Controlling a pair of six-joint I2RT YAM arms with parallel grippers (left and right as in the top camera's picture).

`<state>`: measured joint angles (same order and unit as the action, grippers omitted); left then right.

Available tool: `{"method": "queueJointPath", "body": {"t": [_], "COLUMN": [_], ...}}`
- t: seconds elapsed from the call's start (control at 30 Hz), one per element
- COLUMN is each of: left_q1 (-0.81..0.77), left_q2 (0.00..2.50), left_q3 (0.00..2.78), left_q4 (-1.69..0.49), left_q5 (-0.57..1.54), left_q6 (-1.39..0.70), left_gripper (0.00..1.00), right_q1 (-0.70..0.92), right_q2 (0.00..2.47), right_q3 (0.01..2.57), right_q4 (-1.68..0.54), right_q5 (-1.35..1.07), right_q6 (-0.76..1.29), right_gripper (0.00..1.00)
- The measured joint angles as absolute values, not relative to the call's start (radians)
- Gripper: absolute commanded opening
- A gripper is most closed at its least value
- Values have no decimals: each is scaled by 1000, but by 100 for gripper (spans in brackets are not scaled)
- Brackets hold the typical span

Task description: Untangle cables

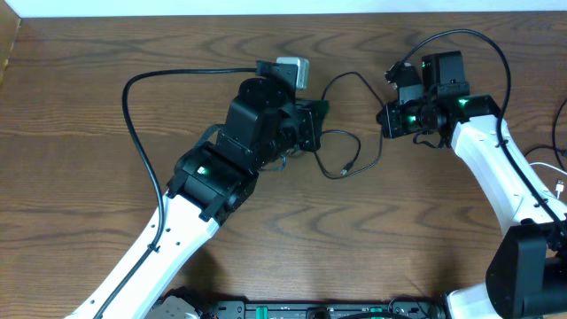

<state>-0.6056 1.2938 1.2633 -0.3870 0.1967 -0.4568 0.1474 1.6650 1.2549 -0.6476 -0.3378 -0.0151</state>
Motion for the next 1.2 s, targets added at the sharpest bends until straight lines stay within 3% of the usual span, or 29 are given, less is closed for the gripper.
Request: {"method": "queueJointPath", "body": {"t": [0.23, 0.47, 0.6, 0.9, 1.2], "left_q1": [-605, -604, -604, -589, -583], "left_q2": [1293, 1293, 1315, 1418, 1419], "left_q3": [1263, 1263, 1263, 1263, 1263], "left_q4": [-600, -719, -777, -826, -831], "left_q5": [73, -30, -94, -171, -186], "left_q6": [-429, -418, -418, -418, -418], "left_gripper": [46, 51, 51, 51, 51], "right_q1": [105, -67, -167, -324, -533], "right_q2": [1665, 1649, 1642, 1631, 1634], "right_q3": [1331, 1782, 1916, 1906, 1694], "right_q4": [-729, -860, -874, -1028, -1013], "right_q5": [-142, 24, 147, 398, 406], "right_q6": [-15, -11, -7, 145, 356], "right_gripper": [1, 1, 1, 1, 1]}}
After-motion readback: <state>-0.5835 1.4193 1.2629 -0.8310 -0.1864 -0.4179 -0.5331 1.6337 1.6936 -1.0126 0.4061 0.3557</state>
